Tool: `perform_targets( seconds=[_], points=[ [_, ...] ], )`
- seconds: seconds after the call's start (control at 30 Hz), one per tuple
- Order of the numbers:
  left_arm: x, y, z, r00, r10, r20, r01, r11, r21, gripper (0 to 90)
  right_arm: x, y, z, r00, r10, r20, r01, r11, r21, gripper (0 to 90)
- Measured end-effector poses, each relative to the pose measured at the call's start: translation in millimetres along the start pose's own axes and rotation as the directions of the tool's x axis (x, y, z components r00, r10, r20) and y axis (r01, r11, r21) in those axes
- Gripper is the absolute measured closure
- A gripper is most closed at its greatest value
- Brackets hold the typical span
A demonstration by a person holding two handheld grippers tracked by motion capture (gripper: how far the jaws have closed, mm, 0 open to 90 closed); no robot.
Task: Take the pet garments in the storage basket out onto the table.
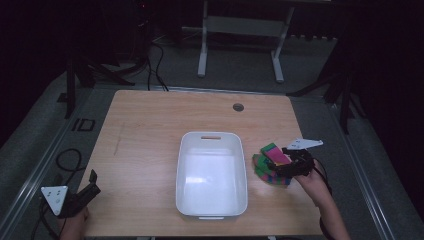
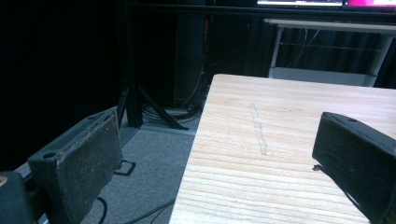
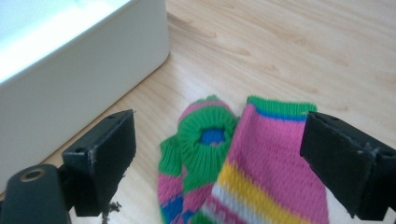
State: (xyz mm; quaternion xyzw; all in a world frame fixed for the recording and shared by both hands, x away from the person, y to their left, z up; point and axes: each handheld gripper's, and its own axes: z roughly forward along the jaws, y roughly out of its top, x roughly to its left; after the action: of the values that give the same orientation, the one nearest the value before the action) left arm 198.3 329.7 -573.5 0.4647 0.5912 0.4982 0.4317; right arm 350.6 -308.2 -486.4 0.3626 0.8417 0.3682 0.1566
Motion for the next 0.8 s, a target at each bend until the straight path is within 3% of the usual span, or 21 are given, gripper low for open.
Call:
perform_targets(
  seconds=[0.13,0.17,0.2,0.27,0.4,0.47,0.57,0.63,0.67,0.73,0.8],
  points=[
    [0.0,0.0,0.0,1.0000,0.001,0.001,-0.001,1.0000,0.000,1.8,-5.4,-14.5,-11.0,0.9973,0.071,0.018,-0.070,0.995,-0.072,10.4],
    [0.1,0.0,0.1,1.0000,-0.001,0.000,0.001,1.0000,0.000,1.9,-8.7,-23.6,-16.8,0.9938,0.100,0.049,-0.094,0.990,-0.109,10.4],
    [0.1,0.0,0.1,1.0000,-0.001,0.001,0.001,1.0000,0.000,1.9,-8.7,-23.6,-16.8,0.9938,0.100,0.049,-0.094,0.990,-0.109,10.4],
    [0.1,0.0,0.0,1.0000,-0.001,0.001,0.001,1.0000,-0.001,1.8,-13.3,-37.4,-24.5,0.9861,0.134,0.098,-0.118,0.981,-0.151,10.4],
    [-0.1,0.0,-0.1,1.0000,0.001,0.000,-0.001,1.0000,0.000,1.9,-17.3,-48.2,-29.0,0.9773,0.167,0.130,-0.143,0.974,-0.175,10.4],
    [0.1,0.0,0.1,1.0000,-0.001,-0.001,0.001,1.0000,0.000,1.9,-23.3,-66.8,-34.3,0.9616,0.217,0.168,-0.183,0.963,-0.196,10.4],
    [0.0,0.0,0.1,1.0000,-0.001,-0.002,0.001,1.0000,0.001,1.9,-25.4,-79.6,-35.4,0.9540,0.229,0.193,-0.192,0.962,-0.195,10.4],
    [0.0,0.0,0.1,1.0000,-0.001,-0.002,0.001,1.0000,0.000,1.8,-24.3,-92.8,-36.2,0.9416,0.255,0.220,-0.210,0.955,-0.208,10.4],
    [0.0,0.0,0.1,1.0000,-0.001,-0.003,0.001,1.0000,0.000,1.8,-24.3,-92.8,-36.2,0.9416,0.255,0.220,-0.210,0.955,-0.208,10.4],
    [0.0,0.0,0.0,1.0000,-0.002,-0.002,0.002,1.0000,-0.001,1.8,-22.2,-101.2,-38.1,0.9322,0.260,0.252,-0.206,0.953,-0.220,10.5],
    [0.0,0.0,0.0,1.0000,0.000,-0.002,0.000,1.0000,0.000,1.8,-19.8,-107.7,-41.5,0.9241,0.281,0.258,-0.218,0.944,-0.249,10.4]
  ],
)
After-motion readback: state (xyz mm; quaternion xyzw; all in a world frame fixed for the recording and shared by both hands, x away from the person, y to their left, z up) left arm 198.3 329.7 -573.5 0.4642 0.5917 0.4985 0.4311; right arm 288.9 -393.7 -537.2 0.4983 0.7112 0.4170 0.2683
